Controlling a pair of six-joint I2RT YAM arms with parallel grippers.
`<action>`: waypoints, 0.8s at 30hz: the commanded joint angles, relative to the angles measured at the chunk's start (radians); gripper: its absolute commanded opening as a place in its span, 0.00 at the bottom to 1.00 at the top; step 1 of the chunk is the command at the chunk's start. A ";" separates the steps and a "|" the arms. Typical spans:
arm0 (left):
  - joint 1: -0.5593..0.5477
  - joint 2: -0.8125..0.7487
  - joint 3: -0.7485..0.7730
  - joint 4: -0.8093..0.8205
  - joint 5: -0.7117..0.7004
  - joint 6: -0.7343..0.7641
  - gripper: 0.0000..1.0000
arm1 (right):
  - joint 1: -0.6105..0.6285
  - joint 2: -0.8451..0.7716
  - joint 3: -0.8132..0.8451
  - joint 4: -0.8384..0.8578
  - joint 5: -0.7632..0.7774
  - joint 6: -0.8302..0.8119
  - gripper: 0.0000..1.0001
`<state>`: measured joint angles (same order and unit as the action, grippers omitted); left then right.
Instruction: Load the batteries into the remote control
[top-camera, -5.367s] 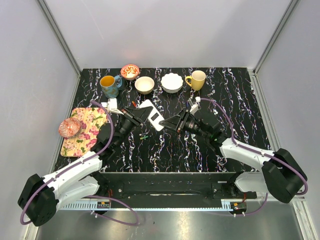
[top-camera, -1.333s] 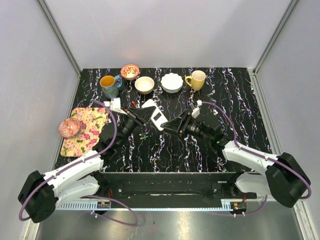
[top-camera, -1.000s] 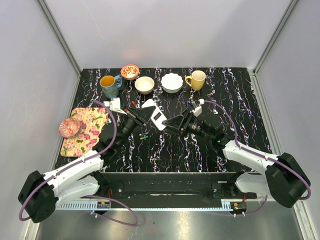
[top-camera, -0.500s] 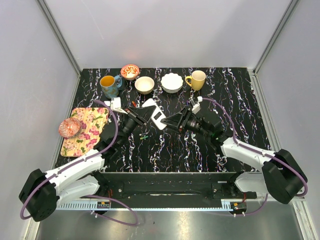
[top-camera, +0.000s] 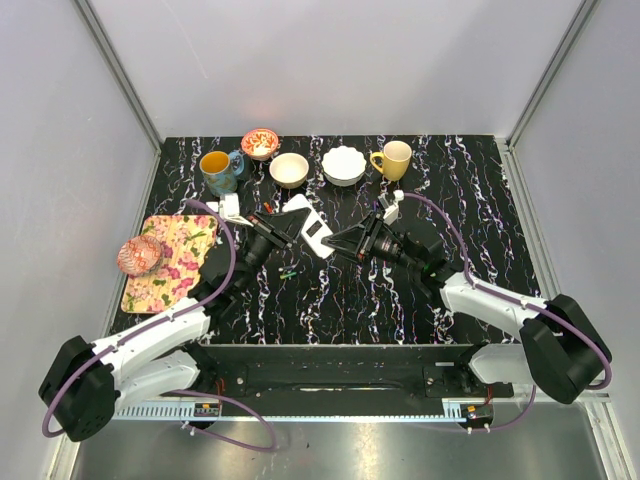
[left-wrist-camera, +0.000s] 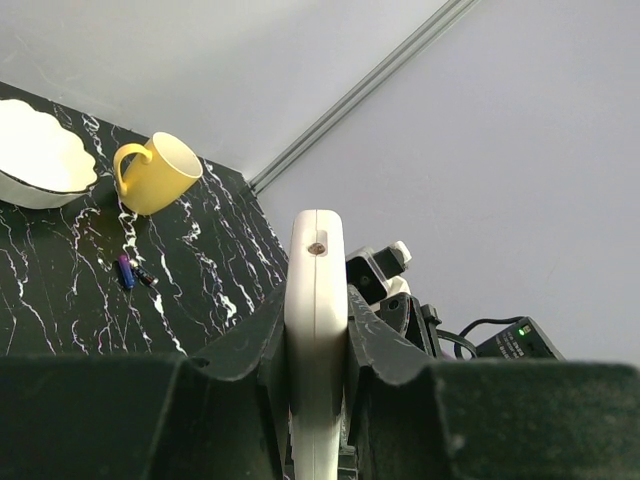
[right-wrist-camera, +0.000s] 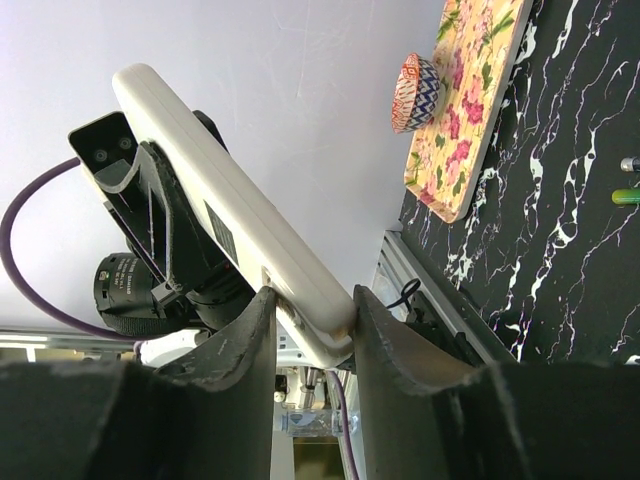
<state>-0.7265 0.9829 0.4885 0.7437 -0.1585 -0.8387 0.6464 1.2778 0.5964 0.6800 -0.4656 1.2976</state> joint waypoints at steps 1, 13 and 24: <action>-0.019 0.000 0.041 0.080 0.048 0.013 0.00 | 0.007 0.011 0.010 0.007 -0.002 -0.006 0.25; -0.021 0.013 -0.005 0.080 0.034 -0.053 0.00 | -0.014 -0.050 0.042 -0.111 0.033 -0.015 0.66; -0.007 0.042 -0.037 0.057 -0.076 -0.013 0.00 | -0.119 -0.138 0.039 -0.239 0.031 -0.095 0.67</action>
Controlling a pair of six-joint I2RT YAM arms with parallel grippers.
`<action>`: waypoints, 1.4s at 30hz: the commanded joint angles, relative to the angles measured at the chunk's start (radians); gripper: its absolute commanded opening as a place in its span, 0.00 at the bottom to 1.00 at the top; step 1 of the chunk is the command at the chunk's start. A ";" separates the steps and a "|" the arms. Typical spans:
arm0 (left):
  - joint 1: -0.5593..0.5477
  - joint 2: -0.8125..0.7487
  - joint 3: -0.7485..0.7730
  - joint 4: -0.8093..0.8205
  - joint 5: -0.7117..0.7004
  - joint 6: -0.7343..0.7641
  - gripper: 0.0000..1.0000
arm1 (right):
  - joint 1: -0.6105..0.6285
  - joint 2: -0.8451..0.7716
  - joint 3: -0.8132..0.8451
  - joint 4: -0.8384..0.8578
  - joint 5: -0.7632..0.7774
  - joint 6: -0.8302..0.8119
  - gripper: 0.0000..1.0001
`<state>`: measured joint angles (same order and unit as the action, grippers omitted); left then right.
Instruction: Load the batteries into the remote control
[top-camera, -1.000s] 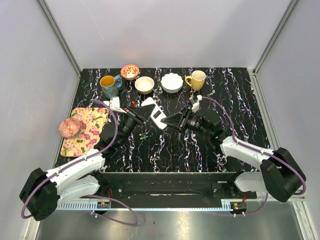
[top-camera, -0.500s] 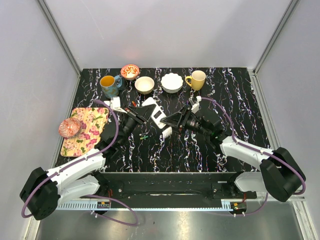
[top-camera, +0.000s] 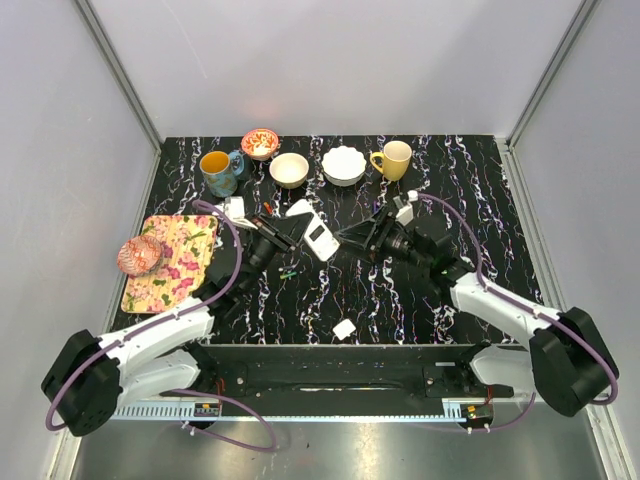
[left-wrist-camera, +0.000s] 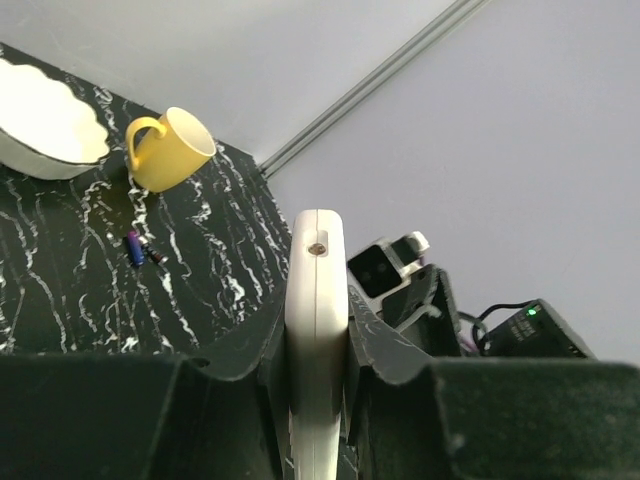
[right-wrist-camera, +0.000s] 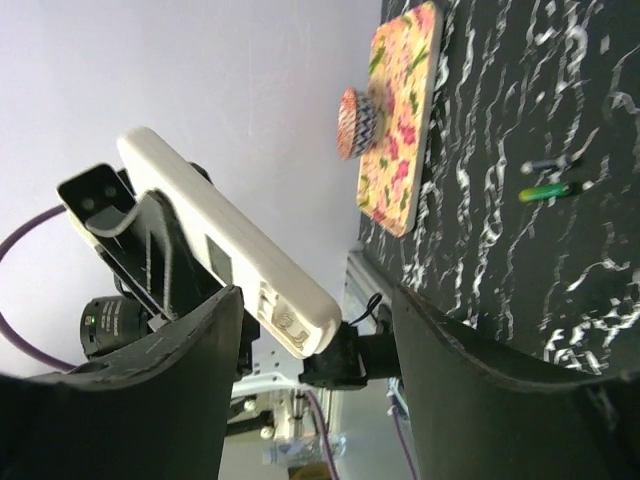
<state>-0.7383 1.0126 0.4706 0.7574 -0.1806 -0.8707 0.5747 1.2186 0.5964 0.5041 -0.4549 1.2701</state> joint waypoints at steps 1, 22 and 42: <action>0.014 0.015 -0.023 0.043 -0.054 0.021 0.00 | -0.053 -0.096 0.049 -0.093 0.018 -0.092 0.67; 0.191 0.222 -0.079 0.388 0.457 -0.353 0.00 | 0.090 -0.151 0.261 -0.627 0.228 -0.609 0.95; 0.191 0.279 -0.058 0.569 0.575 -0.401 0.00 | 0.083 -0.062 0.034 -0.012 -0.073 -0.321 0.44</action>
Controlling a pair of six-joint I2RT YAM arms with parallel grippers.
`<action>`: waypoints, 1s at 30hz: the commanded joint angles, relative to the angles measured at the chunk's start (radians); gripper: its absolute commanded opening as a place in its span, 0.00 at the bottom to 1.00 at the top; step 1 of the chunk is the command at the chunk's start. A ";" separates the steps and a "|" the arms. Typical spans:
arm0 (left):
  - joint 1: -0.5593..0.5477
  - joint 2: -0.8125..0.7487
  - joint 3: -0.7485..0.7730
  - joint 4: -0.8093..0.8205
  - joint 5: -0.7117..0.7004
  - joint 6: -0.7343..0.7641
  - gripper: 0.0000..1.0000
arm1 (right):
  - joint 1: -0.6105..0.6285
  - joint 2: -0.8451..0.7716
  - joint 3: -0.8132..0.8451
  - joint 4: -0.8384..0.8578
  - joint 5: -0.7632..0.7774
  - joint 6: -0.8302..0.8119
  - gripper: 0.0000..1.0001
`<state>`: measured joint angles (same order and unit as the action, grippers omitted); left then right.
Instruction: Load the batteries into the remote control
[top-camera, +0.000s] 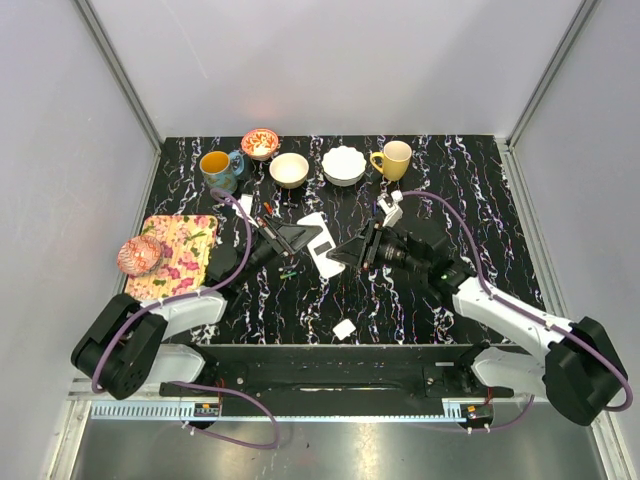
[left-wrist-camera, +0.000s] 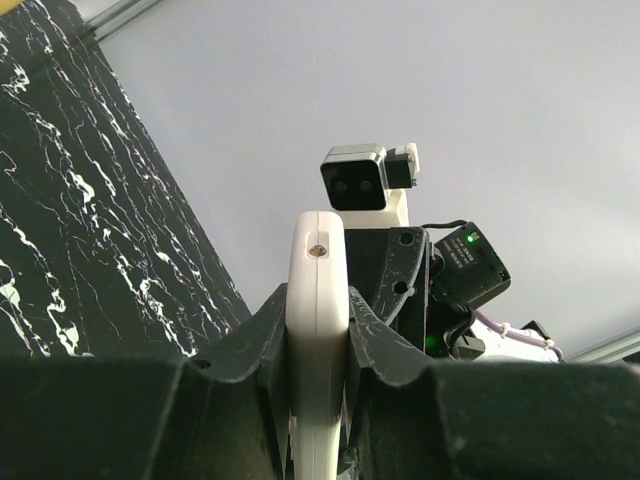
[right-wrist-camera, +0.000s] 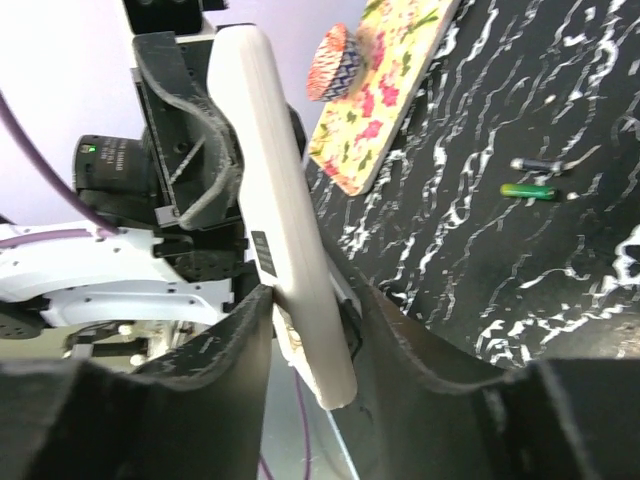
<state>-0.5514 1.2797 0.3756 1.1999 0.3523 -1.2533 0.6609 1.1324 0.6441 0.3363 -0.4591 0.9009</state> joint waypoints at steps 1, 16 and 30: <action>0.002 0.013 0.039 0.130 0.043 -0.021 0.00 | -0.006 0.029 -0.017 0.177 -0.087 0.056 0.42; 0.002 0.090 0.115 0.179 0.240 -0.070 0.57 | -0.020 0.070 0.046 0.126 -0.259 0.003 0.00; 0.002 0.079 0.077 0.165 0.266 -0.071 0.49 | -0.067 0.006 0.022 0.079 -0.240 -0.014 0.00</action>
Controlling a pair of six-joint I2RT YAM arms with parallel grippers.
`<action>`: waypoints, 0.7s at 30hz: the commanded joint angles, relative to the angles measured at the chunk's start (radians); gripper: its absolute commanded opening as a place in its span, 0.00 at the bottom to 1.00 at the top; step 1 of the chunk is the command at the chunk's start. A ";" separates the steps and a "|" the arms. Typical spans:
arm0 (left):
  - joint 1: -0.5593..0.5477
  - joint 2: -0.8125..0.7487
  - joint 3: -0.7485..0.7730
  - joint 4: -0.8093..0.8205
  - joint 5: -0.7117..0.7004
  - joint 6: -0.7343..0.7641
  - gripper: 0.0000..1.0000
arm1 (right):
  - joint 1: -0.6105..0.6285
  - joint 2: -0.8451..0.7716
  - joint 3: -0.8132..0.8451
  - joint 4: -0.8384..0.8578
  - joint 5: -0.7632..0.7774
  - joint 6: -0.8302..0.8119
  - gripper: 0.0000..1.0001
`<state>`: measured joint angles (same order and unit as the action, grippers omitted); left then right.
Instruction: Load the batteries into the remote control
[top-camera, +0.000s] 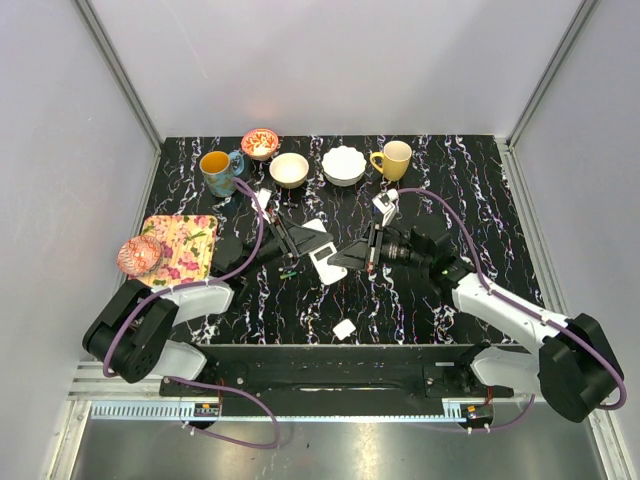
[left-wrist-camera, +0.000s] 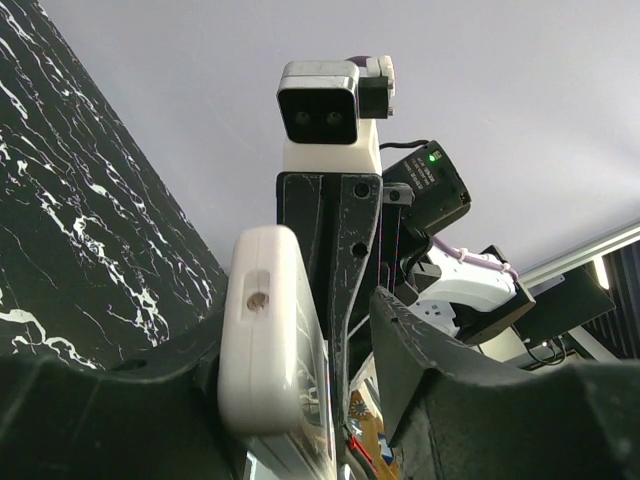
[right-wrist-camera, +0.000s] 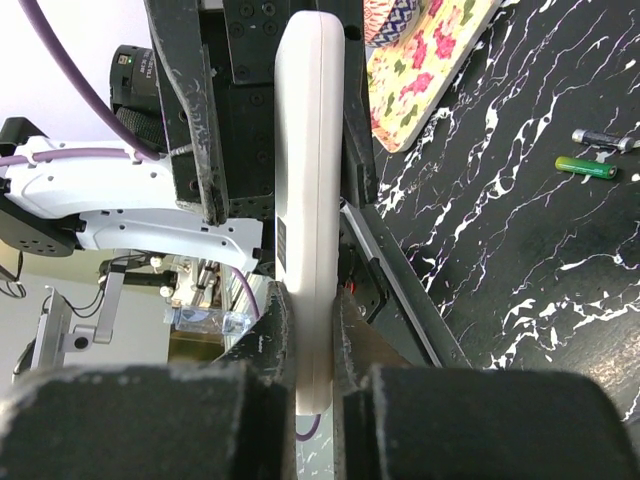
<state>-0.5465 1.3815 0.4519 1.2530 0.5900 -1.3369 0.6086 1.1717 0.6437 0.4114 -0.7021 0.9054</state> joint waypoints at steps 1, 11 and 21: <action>-0.003 -0.025 -0.002 0.109 0.025 0.018 0.49 | -0.017 -0.035 0.022 0.003 0.003 -0.019 0.00; -0.003 -0.025 0.005 0.097 0.027 0.024 0.21 | -0.018 -0.037 0.013 0.001 0.007 -0.022 0.00; 0.003 -0.056 -0.022 0.054 -0.004 0.036 0.00 | -0.038 -0.029 0.039 -0.087 -0.005 -0.037 0.51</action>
<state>-0.5465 1.3804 0.4469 1.2503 0.5953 -1.3350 0.5980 1.1545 0.6445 0.4038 -0.7090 0.8761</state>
